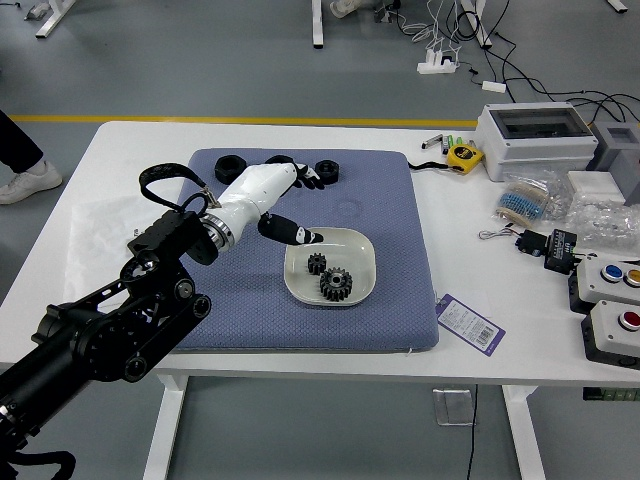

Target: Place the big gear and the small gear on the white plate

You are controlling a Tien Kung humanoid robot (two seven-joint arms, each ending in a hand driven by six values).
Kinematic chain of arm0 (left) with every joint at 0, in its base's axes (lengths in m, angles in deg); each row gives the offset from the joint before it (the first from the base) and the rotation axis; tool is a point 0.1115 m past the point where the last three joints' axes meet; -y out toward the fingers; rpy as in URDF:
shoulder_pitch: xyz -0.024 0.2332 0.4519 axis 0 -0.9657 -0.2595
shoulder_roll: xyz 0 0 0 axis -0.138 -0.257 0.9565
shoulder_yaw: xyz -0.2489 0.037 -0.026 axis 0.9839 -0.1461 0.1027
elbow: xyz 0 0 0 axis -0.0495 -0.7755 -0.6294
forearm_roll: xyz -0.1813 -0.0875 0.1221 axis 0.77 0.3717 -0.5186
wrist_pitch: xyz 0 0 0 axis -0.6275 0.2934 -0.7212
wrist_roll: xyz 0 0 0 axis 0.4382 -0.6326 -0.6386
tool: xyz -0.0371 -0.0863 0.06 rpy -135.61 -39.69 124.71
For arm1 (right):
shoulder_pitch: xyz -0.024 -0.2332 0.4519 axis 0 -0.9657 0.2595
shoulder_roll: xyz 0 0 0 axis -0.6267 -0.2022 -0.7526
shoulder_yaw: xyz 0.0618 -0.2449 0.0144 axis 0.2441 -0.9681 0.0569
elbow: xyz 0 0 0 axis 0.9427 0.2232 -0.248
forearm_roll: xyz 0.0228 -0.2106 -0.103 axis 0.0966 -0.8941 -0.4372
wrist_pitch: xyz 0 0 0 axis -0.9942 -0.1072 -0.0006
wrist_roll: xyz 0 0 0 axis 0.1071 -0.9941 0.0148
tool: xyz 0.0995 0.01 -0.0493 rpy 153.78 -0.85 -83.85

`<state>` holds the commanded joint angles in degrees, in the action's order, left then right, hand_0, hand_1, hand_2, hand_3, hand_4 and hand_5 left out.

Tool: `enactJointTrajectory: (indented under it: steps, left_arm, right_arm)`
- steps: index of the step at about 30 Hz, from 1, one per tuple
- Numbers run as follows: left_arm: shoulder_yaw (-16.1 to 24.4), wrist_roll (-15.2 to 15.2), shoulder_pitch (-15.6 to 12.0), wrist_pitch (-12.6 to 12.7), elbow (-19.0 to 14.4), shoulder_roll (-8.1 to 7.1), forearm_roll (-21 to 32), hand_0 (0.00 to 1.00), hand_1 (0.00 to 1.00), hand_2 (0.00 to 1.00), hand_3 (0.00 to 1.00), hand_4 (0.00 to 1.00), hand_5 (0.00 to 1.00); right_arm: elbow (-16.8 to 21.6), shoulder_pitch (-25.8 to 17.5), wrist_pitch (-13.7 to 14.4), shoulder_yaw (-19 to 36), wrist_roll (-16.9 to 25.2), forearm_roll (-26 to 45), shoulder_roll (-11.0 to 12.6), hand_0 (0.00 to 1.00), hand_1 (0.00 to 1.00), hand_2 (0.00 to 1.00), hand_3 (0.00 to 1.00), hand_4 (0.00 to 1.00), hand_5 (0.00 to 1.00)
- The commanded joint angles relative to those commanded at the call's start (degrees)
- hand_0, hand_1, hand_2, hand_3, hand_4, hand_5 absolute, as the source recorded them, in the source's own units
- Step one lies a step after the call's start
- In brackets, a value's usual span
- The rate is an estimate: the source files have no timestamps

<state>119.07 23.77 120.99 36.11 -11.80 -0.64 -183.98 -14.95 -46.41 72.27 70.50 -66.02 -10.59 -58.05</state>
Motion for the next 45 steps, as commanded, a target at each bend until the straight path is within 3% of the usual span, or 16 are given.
enactJointTrajectory:
  steps: [3,4,5,8,10,11,14,16,17,22,23,26,32,45]
  left_arm:
    - [3.95,3.27,-3.13,3.24,-2.08,-0.91,5.62,0.563,0.573,0.581,0.589,0.880,0.270]
    - [4.91,4.27,-4.01,3.72,-2.42,-1.04,7.86,0.563,0.573,0.581,0.589,0.880,0.270]
    - [6.42,5.70,-5.37,4.14,-2.89,-1.17,9.91,0.624,0.635,0.647,0.596,0.866,0.293]
    - [10.26,8.60,-8.46,4.45,-3.43,-1.08,17.29,0.624,0.635,0.647,0.596,0.866,0.293]
    - [12.89,9.80,-10.48,2.80,-3.53,-0.86,22.05,0.624,0.635,0.647,0.596,0.866,0.293]
    - [13.91,10.04,-11.12,2.00,-3.55,-0.82,24.66,0.685,0.672,0.730,0.673,0.894,0.561]
    - [17.19,9.51,-13.76,-2.11,-3.46,-1.36,31.74,0.685,0.672,0.730,0.673,0.894,0.561]
    - [17.61,9.36,-14.08,-2.75,-3.46,-1.43,36.58,0.685,0.672,0.730,0.673,0.894,0.561]
    - [19.16,9.13,-15.40,-3.89,-3.58,-1.57,38.81,0.697,0.676,0.743,0.726,0.897,0.646]
    - [26.33,8.94,-20.74,-6.12,-5.31,-0.91,50.52,0.697,0.676,0.743,0.726,0.897,0.646]
    - [27.66,8.75,-21.52,-6.40,-5.59,-0.77,52.62,0.714,0.668,0.725,0.710,0.897,0.703]
    - [30.91,8.49,-23.76,-7.09,-6.32,0.11,54.52,0.714,0.668,0.725,0.710,0.897,0.703]
    - [33.79,8.23,-25.76,-8.29,-6.82,0.93,54.29,0.727,0.676,0.736,0.714,0.896,0.723]
    - [35.81,6.50,-28.17,-9.49,-7.30,0.23,53.30,0.740,0.691,0.742,0.721,0.897,0.732]
  right_arm:
    - [-0.09,-0.14,0.03,-0.24,0.17,0.44,-0.02,0.716,0.695,0.773,0.664,0.886,0.759]
    - [-0.10,-0.14,0.05,-0.34,0.23,0.53,-0.01,0.716,0.695,0.773,0.664,0.886,0.759]
    - [-0.13,-0.15,0.07,-0.40,0.26,0.69,-0.01,0.716,0.693,0.771,0.662,0.886,0.757]
    - [-0.17,-0.20,0.07,-0.49,0.37,1.08,0.02,0.716,0.693,0.771,0.662,0.886,0.757]
    - [-0.22,-0.24,0.06,-0.62,0.49,1.26,0.00,0.716,0.693,0.771,0.662,0.886,0.757]
    - [-0.24,-0.26,0.05,-0.63,0.50,1.28,-0.01,0.714,0.695,0.770,0.661,0.885,0.756]
    - [-0.29,-0.32,0.03,-0.80,0.65,1.53,-0.04,0.714,0.695,0.770,0.661,0.885,0.756]
    - [-0.30,-0.33,0.03,-0.83,0.67,1.57,-0.04,0.714,0.695,0.770,0.661,0.885,0.756]
    - [-0.34,-0.39,0.04,-0.93,0.76,1.81,-0.10,0.715,0.695,0.770,0.662,0.885,0.756]
    - [-0.44,-0.65,0.09,-1.07,0.87,2.29,-0.29,0.715,0.695,0.770,0.662,0.885,0.756]
    - [-0.45,-0.68,0.10,-1.05,0.85,2.29,-0.32,0.713,0.694,0.769,0.663,0.884,0.755]
    - [-0.50,-0.78,0.11,-0.98,0.78,2.08,-0.39,0.713,0.694,0.769,0.663,0.884,0.755]
    - [-0.55,-0.84,0.11,-1.02,0.83,2.08,-0.43,0.713,0.694,0.769,0.661,0.883,0.754]
    - [-0.60,-0.76,0.13,-1.17,0.99,2.33,-0.44,0.713,0.692,0.769,0.659,0.883,0.754]
